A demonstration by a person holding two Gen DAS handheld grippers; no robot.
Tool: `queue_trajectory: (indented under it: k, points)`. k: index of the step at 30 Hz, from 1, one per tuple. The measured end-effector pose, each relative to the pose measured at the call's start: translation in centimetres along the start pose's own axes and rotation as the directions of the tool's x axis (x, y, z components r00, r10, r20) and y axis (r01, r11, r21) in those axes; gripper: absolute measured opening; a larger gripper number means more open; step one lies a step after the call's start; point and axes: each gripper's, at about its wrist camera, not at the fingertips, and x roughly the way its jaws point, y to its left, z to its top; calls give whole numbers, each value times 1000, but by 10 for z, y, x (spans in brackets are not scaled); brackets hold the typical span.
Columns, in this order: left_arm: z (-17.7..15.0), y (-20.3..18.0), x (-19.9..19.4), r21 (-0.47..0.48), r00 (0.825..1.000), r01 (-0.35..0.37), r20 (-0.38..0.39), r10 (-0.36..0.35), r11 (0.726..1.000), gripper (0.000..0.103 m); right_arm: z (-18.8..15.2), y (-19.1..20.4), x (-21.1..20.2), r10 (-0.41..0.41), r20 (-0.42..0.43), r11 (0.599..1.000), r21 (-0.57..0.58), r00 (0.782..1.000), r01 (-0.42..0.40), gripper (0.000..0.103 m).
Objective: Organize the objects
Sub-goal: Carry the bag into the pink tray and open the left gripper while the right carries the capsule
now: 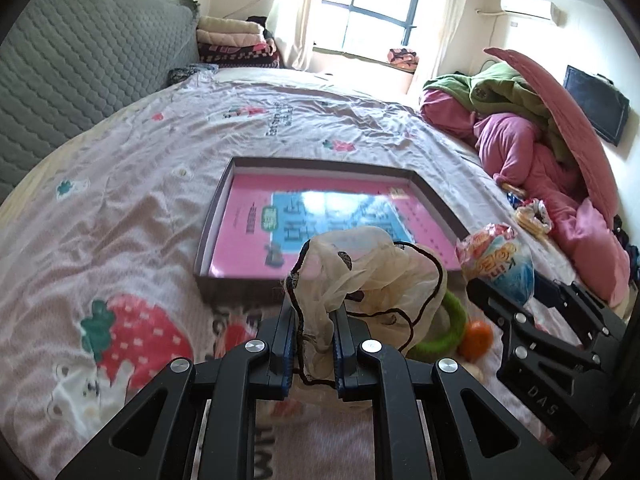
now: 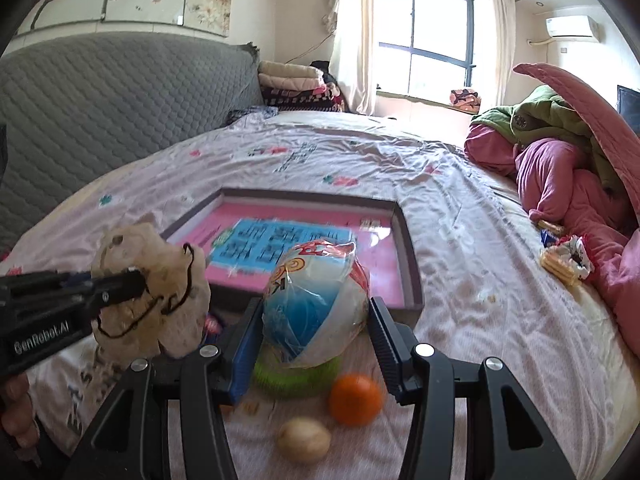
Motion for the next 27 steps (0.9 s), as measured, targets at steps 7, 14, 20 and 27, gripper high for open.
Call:
queue_trajectory:
  k: [7, 14, 20, 27]
  points:
    - [26, -9, 23, 36, 1000, -17, 8, 17, 999, 15, 23, -6, 21, -7, 46, 1000, 7, 999, 7, 52]
    - [42, -10, 43, 57, 999, -48, 9, 48, 997, 15, 39, -9, 46, -8, 56, 1000, 23, 998, 7, 52]
    - [50, -2, 64, 33, 998, -60, -20, 60, 998, 15, 49, -6, 61, -17, 55, 1000, 0, 998, 17, 52]
    - [66, 16, 86, 10, 996, -78, -51, 79, 997, 15, 56, -14, 76, -36, 42, 999, -5, 998, 36, 52]
